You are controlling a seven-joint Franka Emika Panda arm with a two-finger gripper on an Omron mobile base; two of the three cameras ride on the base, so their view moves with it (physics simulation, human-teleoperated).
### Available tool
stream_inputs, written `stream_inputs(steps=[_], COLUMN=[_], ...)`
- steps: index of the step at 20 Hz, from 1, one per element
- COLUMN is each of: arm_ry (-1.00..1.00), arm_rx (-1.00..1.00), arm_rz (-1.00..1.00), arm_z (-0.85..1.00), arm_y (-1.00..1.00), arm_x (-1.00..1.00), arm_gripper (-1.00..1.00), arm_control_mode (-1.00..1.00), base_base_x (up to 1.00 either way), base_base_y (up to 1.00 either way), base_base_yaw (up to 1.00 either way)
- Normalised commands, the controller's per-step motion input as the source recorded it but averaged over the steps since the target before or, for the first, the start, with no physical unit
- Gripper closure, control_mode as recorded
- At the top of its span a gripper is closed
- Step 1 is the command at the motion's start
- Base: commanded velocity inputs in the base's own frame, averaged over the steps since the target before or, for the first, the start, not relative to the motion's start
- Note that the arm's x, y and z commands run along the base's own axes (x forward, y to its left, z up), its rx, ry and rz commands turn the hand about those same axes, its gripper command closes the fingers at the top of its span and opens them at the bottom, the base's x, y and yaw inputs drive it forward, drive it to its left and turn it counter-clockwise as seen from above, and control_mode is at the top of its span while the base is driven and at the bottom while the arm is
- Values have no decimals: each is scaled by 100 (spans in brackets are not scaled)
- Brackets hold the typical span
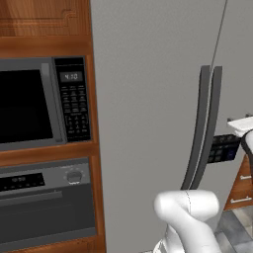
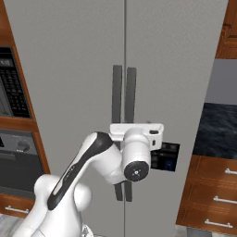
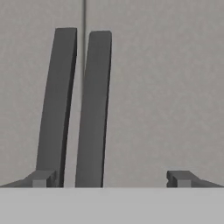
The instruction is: Open the freezer door, pick up the ice cube tray from the freezer, and place it on the dining counter.
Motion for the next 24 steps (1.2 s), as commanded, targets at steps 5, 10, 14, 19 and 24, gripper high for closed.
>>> stream_inputs(steps=[5,10,14,19,24], arm_ry=[-11,-3,-4,-8,-1], arm_rx=[8,7,2,0,0], arm_rz=[0,0,0,0,0], arm_z=[7,8,4,0,1], arm_y=[21,2,0,0,0], arm_x=[24,33,34,33,19], arm_gripper=[-100,-100,-100,-100,-100], arm_control_mode=[-100,-100,-100,-100,-100], base_base_x=[0,0,0,0,0], base_base_y=[0,0,0,0,0], base_base_yaw=[0,0,0,0,0])
